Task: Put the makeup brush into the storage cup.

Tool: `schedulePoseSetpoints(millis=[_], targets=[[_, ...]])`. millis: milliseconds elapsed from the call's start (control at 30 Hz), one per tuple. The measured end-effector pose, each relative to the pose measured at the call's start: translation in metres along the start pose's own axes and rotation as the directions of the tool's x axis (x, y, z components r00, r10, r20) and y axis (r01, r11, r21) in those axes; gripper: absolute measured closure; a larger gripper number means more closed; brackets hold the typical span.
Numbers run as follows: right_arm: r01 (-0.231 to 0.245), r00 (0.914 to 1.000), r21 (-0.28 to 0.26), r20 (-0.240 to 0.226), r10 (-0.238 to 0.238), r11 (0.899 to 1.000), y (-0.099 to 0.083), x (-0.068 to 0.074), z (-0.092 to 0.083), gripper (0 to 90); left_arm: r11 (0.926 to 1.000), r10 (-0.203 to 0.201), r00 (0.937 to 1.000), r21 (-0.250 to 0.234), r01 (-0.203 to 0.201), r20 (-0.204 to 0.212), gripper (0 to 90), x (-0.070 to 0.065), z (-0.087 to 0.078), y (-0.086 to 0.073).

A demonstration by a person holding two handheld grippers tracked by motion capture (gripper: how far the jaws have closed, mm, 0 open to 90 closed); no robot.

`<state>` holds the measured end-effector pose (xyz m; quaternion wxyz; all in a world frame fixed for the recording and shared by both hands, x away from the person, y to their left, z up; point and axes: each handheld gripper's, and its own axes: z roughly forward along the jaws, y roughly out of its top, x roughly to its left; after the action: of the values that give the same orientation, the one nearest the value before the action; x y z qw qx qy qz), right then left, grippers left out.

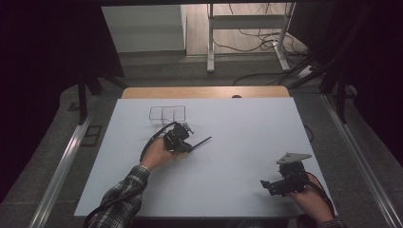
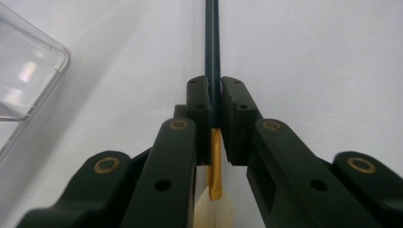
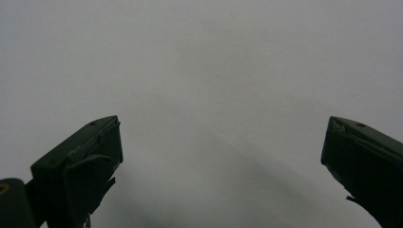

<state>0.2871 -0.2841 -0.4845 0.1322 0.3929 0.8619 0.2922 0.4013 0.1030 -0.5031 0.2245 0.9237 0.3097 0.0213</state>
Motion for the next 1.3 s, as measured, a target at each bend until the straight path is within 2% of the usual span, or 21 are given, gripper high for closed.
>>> schedulePoseSetpoints(millis=[133, 200, 267, 300, 333, 533, 733, 933, 1033, 1300], targets=[[-0.004, 1.0000, -0.008, -0.004, 0.004, 1.000, 0.000, -0.001, -0.001, 0.0, 0.9996, 0.002, 1.0000, -0.030, -0.002, 0.003, 83.3, -0.003, -0.007, -0.005], [-0.009, 0.9999, -0.021, -0.010, 0.009, 1.000, 0.001, -0.001, -0.002, 0.0, 0.9981, -0.005, 0.9999, -0.061, 0.006, 0.014, 83.3, -0.005, -0.012, -0.009], [-0.011, 0.9999, -0.027, -0.012, 0.010, 1.000, 0.001, -0.001, -0.002, 0.0, 0.9978, -0.007, 0.9999, -0.066, 0.008, 0.016, 83.3, -0.006, -0.013, -0.010], [-0.014, 0.9998, -0.033, -0.013, 0.013, 0.999, 0.001, -0.001, -0.003, 0.0, 0.9959, -0.025, 0.9994, -0.087, 0.027, 0.022, 83.3, -0.007, -0.014, -0.012], [-0.015, 0.9998, -0.037, -0.013, 0.015, 0.999, 0.001, -0.001, -0.003, 0.0, 0.9952, -0.025, 0.9994, -0.094, 0.027, 0.024, 83.3, -0.007, -0.015, -0.014], [-0.008, 0.9999, -0.040, -0.012, 0.007, 0.999, 0.001, -0.001, -0.003, 0.0, 0.9914, -0.033, 0.9984, -0.125, 0.039, 0.045, 83.2, -0.010, -0.021, -0.021], [-0.017, 0.9994, -0.064, -0.030, 0.015, 0.998, 0.002, -0.001, -0.005, 0.0, 0.9891, -0.023, 0.9976, -0.144, 0.033, 0.066, 83.2, -0.015, -0.025, -0.024], [-0.010, 0.9993, -0.070, -0.037, 0.007, 0.997, 0.003, 0.001, -0.007, 0.0, 0.9852, -0.016, 0.9975, -0.169, 0.028, 0.069, 83.2, -0.024, -0.031, -0.028], [-0.005, 0.9991, -0.068, -0.043, 0.002, 0.998, 0.003, 0.002, -0.006, 0.0, 0.9803, -0.015, 0.9975, -0.195, 0.028, 0.069, 83.2, -0.030, -0.037, -0.034], [0.020, 0.9991, -0.083, -0.036, -0.023, 0.996, 0.005, 0.005, -0.007, 0.0, 0.9740, -0.018, 0.9975, -0.224, 0.033, 0.069, 83.2, -0.039, -0.047, -0.046]])
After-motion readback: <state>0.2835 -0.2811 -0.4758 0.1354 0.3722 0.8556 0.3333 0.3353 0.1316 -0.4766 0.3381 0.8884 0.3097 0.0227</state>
